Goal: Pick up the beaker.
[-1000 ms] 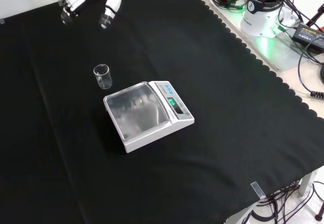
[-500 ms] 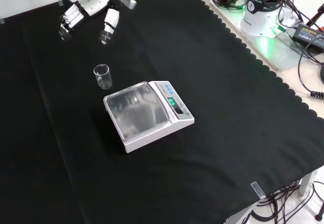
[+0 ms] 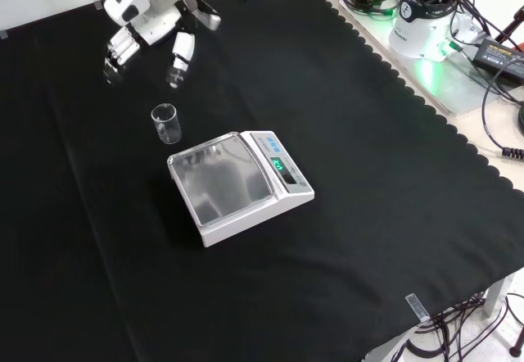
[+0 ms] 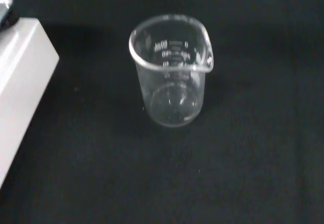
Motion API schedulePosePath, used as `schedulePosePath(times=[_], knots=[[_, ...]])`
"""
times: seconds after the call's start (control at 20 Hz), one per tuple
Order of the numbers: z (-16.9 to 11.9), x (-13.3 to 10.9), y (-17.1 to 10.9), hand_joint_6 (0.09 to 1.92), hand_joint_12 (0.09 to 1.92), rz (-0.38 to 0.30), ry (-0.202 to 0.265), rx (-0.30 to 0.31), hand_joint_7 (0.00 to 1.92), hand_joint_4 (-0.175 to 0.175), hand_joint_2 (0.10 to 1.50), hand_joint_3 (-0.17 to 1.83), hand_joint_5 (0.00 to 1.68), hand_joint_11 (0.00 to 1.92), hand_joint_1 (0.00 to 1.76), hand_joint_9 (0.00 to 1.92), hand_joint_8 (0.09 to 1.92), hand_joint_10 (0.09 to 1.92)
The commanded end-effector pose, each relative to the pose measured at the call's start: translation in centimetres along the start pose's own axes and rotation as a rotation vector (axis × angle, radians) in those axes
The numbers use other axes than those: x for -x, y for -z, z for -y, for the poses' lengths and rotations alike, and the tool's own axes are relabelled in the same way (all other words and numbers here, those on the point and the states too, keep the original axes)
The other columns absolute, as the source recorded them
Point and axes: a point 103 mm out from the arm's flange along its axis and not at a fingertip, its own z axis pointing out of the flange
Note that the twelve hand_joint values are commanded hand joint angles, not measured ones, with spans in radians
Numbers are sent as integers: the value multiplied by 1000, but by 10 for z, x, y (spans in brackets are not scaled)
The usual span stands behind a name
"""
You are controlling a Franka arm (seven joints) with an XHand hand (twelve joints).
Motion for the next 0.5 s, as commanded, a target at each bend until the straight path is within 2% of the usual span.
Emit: schedulePosePath(times=[0.05, 0.5], knots=[[-14, 3, -27, 87, 1456, -29, 13, -36, 0, -144, 1017, -70, 187, 118, 279, 0, 530, 689], [-25, -8, -58, 87, 1459, -41, 25, -91, 0, -145, 1016, -70, 183, 115, 278, 0, 524, 684]])
